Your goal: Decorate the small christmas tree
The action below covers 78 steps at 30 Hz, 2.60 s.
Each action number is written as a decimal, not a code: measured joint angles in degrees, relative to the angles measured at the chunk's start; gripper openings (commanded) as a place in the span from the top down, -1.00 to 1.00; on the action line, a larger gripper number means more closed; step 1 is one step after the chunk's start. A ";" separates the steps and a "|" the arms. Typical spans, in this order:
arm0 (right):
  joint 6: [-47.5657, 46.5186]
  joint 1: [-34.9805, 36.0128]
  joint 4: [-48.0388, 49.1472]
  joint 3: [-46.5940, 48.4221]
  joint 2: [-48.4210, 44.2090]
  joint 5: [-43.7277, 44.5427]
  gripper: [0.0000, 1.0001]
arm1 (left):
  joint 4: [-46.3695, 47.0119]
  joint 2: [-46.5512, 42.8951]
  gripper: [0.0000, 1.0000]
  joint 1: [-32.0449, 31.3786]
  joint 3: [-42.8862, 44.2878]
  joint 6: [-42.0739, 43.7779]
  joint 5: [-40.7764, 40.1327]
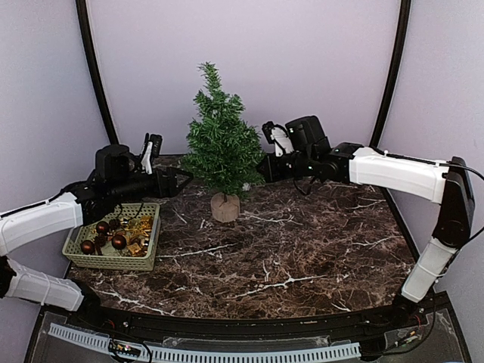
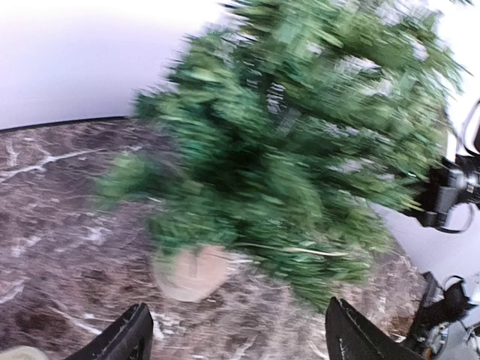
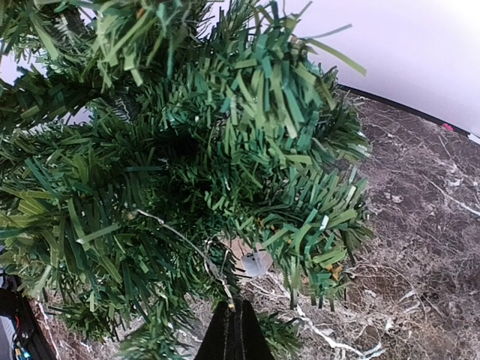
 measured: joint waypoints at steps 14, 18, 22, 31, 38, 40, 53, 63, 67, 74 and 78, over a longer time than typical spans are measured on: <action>1.03 0.00 0.72 -0.74 -0.04 -0.98 1.00 | 3.50 9.97 -0.39 -8.09 0.52 -6.14 -0.31; 1.07 0.00 0.79 -0.96 -0.09 -1.03 1.00 | 3.37 11.37 0.23 -8.33 0.83 -6.97 -0.72; 1.05 0.00 0.85 -1.16 -0.11 -1.40 1.00 | 3.76 11.08 0.49 -8.33 1.11 -6.93 -1.95; 0.83 0.52 -0.24 -1.18 -0.44 -0.92 1.00 | 4.92 8.59 0.99 -8.33 1.09 -6.56 -3.26; 0.59 1.07 -2.36 -1.18 -2.19 0.66 1.00 | 4.87 7.76 1.00 -7.67 0.66 -6.36 -4.15; 0.57 1.22 -2.75 -1.11 -2.93 1.01 1.00 | 4.83 6.99 1.00 -6.84 0.13 -6.38 -4.00; -0.02 6.67 -7.82 1.66 -3.41 3.72 1.00 | 5.42 5.44 1.00 4.35 -2.19 -5.07 4.72; -0.70 11.32 -13.90 5.35 -4.22 7.06 1.00 | 5.42 8.33 1.00 5.95 0.20 -2.08 7.69; -1.16 11.34 -16.02 7.65 -4.31 9.77 1.00 | 5.33 8.31 1.00 5.95 0.31 -1.53 7.85; -3.10 11.32 -18.05 12.57 -4.07 14.75 1.00 | 5.16 8.31 1.00 6.19 0.37 -0.63 7.87; -4.42 11.32 -18.80 15.82 -2.23 17.97 1.00 | 4.79 8.31 1.00 6.38 0.37 -0.31 7.87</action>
